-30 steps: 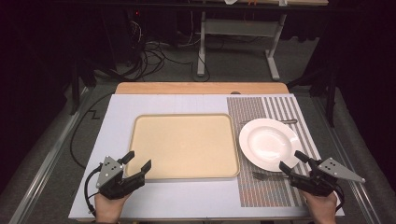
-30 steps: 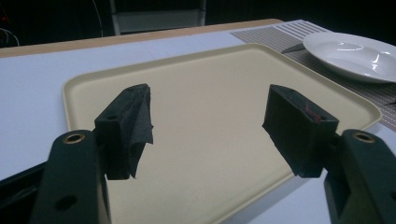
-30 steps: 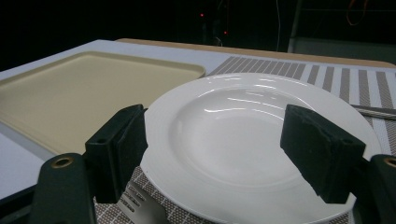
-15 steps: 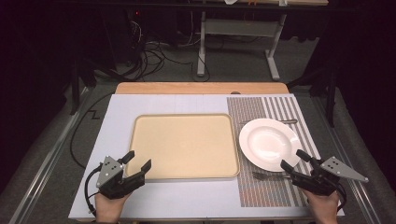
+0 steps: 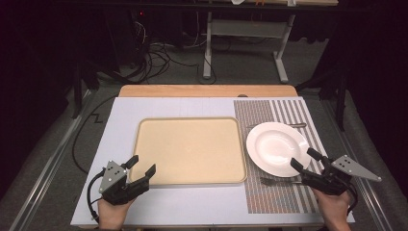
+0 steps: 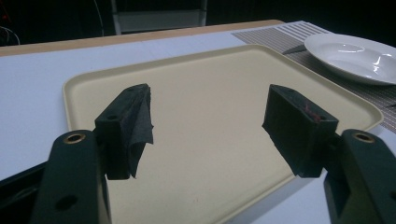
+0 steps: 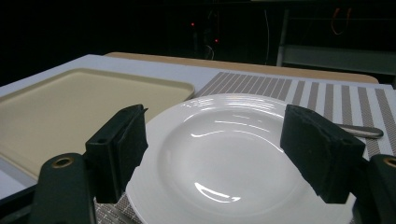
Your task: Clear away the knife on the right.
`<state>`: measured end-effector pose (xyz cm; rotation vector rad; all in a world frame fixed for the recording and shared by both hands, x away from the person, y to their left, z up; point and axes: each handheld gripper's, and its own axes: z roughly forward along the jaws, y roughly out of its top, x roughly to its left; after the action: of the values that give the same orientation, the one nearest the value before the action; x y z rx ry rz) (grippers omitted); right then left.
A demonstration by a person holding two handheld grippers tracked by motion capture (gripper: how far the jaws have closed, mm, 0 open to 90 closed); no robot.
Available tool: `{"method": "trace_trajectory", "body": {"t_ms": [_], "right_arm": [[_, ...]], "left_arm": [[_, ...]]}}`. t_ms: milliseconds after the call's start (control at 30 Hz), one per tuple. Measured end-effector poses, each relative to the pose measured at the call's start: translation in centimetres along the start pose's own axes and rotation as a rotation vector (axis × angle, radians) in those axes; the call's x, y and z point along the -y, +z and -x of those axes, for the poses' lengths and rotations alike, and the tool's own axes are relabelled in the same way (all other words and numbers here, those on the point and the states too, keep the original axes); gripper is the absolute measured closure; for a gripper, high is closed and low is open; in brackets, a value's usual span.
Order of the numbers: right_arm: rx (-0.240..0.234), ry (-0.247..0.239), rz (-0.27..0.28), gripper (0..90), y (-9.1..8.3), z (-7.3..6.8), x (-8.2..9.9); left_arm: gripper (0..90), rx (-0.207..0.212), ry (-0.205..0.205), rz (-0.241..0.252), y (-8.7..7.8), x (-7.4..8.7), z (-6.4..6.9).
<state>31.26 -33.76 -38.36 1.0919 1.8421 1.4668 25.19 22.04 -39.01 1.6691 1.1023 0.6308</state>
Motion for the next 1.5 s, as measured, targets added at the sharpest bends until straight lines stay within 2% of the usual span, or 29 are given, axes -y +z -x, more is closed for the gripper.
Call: {"method": "trace_trajectory", "body": {"t_ms": [1200, 1500], "right_arm": [[0.011, -0.003, -0.016, 24.5, 3.0, 0.8, -1.2], [0.016, 0.013, -0.021, 24.7, 3.7, 1.2, -1.3]], "left_arm": [[33.0, -0.007, -0.005, -0.003, 0.1, 0.0, -0.1], [33.0, -0.007, -0.004, -0.003, 0.1, 0.0, -0.1]]}}
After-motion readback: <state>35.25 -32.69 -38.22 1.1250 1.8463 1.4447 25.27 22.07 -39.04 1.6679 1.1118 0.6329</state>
